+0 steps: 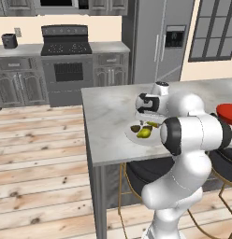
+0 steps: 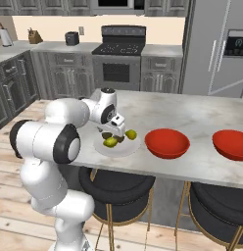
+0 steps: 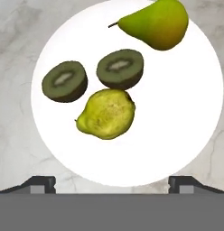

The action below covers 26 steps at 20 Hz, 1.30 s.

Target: Take the fruits from the plate on the dining counter and place two fruits in each bowl.

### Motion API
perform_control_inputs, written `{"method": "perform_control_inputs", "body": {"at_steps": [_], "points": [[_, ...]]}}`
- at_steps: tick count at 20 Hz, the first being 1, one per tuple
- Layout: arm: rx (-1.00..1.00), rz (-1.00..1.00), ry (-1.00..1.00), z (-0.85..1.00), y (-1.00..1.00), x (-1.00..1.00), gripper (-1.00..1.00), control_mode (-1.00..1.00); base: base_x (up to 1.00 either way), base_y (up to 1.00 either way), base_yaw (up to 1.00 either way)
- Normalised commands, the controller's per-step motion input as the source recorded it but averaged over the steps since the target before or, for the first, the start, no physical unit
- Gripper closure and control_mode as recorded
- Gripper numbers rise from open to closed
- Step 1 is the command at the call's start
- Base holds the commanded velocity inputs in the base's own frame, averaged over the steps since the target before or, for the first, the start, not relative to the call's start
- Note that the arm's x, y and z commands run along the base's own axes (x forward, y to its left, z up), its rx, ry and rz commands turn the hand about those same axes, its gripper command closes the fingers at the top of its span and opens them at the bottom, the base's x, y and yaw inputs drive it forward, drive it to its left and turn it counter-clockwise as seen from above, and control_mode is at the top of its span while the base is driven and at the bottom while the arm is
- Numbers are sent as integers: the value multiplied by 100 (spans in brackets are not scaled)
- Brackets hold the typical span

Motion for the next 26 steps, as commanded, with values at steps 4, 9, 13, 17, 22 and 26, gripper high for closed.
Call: {"method": "perform_control_inputs", "body": {"at_steps": [4, 9, 13, 17, 22, 26], "points": [[0, 0, 0, -33, 0, 42, -100, -100, 0, 0, 0], [-1, 0, 2, -39, 0, 28, -100, -100, 0, 0, 0], [-1, 0, 0, -41, 0, 20, -100, -100, 0, 0, 0], [0, 0, 3, -42, 0, 2, -100, -100, 0, 0, 0], [0, 0, 2, -32, 0, 0, -100, -100, 0, 0, 0], [0, 0, 0, -8, 0, 0, -100, -100, 0, 0, 0]]}}
